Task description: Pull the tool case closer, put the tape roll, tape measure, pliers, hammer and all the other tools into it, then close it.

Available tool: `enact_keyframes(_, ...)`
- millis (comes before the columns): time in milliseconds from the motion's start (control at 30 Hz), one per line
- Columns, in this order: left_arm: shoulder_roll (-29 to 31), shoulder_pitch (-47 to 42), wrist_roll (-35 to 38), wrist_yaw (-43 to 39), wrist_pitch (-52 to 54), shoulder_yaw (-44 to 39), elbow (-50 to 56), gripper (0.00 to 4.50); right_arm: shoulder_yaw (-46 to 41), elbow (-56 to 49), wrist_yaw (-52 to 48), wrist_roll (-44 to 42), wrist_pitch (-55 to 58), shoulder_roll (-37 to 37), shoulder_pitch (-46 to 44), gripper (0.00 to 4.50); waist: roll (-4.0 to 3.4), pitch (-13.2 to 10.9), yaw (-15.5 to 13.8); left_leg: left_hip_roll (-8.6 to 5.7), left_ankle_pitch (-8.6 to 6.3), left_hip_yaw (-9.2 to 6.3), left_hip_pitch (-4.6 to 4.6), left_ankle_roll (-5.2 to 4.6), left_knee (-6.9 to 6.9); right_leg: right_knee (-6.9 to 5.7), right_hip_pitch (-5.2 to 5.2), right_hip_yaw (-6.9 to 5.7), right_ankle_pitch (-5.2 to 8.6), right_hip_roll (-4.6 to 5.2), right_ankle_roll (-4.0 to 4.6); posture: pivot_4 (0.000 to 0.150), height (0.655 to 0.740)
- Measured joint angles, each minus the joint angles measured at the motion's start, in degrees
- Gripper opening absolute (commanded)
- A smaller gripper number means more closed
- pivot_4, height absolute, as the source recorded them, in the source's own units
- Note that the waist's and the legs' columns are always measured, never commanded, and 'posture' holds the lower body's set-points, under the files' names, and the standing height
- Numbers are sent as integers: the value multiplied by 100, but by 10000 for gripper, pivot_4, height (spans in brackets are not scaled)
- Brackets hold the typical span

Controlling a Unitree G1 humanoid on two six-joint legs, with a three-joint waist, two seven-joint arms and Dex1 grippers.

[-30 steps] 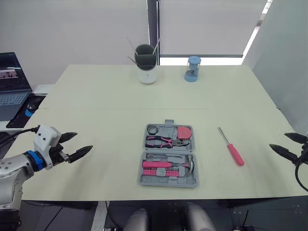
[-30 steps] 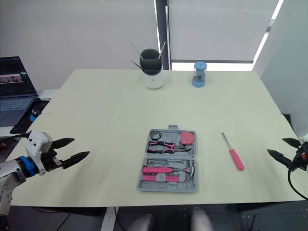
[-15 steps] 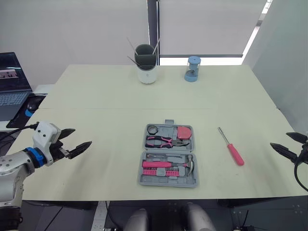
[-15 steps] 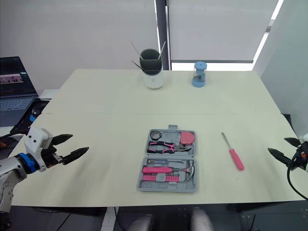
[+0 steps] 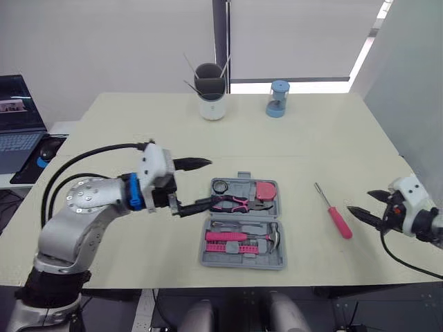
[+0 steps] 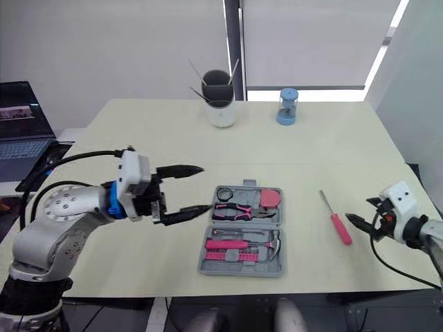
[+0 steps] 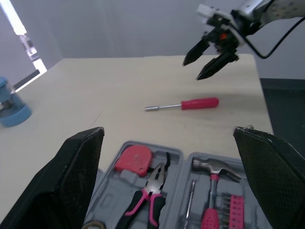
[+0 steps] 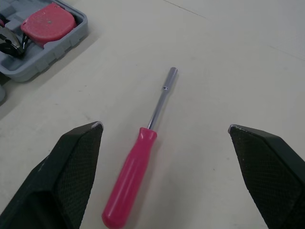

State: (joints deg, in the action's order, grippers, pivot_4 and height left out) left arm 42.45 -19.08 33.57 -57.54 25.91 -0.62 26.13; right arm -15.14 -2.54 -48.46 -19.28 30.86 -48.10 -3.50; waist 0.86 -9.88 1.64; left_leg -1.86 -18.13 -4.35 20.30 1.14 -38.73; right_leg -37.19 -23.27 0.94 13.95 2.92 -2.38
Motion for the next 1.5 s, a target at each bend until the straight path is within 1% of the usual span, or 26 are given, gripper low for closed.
enact_keyframes(133,-129,-136,-67,-168,-25,464,137,45000,403,-449,388,74,504,200,3,44752,1,0,-19,-3,0,-7,4,-1,-3,0,1,-4,0,-8,-1,1500,7400)
enact_keyframes(333,-218,-197,-273,-214,-239,708,122,45000,693,-363,1143,298,1039,645,-287,44752,1,0,-15,-13,1,1,3,-3,-6,2,1,-2,-2,-24,-6,1500,7400)
enact_keyframes(533,-214,-100,-431,-272,-388,715,39,45000,1007,296,1611,673,928,1085,-554,44752,-1,-1,-16,-12,1,-2,5,-3,-5,2,-1,-3,-2,-26,-6,1500,7400)
enact_keyframes(667,-214,-22,-468,-252,-399,713,44,45000,1181,725,1698,863,682,1197,-711,44752,0,0,-13,-13,1,0,4,-3,-6,3,-1,-3,-3,-26,-6,1500,7400)
enact_keyframes(767,-217,1,-472,-202,-397,717,59,45000,1190,917,1708,910,574,1233,-841,38909,0,0,-8,-12,1,1,3,-4,-6,2,0,-3,-3,-26,-7,1500,7400)
enact_keyframes(900,-216,17,-477,-172,-389,717,62,45000,1190,959,1713,913,570,1236,-878,25261,0,0,-10,-11,1,-1,3,-4,-6,0,0,-4,-4,-28,-7,1500,7400)
enact_keyframes(1133,-216,16,-525,-87,-387,717,62,45000,1170,920,1759,905,675,1237,-892,8539,0,0,-11,-11,1,-1,3,-4,-6,1,0,-4,-4,-28,-7,1500,7400)
enact_keyframes(1167,-216,16,-530,-79,-387,717,62,45000,1168,891,1763,900,719,1239,-892,7872,0,0,-11,-11,1,-2,3,-4,-6,1,0,-3,-4,-28,-7,1500,7400)
enact_keyframes(1300,-216,10,-537,-78,-389,718,58,45000,1104,549,1856,844,1089,1298,-790,7875,0,0,-12,-11,1,-6,5,-4,-6,1,0,-3,-3,-28,-7,1500,7400)
enact_keyframes(1433,-215,2,-538,-95,-396,714,50,45000,1015,-318,2041,661,1703,1501,-414,7875,-2,0,-14,-10,1,-13,10,-4,-5,1,-2,-2,-3,-28,-7,1500,7400)
enact_keyframes(1500,-202,12,-539,-138,-403,709,48,45000,952,-909,2168,559,2096,1601,-129,7875,-3,0,-20,-10,0,-20,13,-4,-5,1,-2,-4,-3,-27,-7,1500,7400)
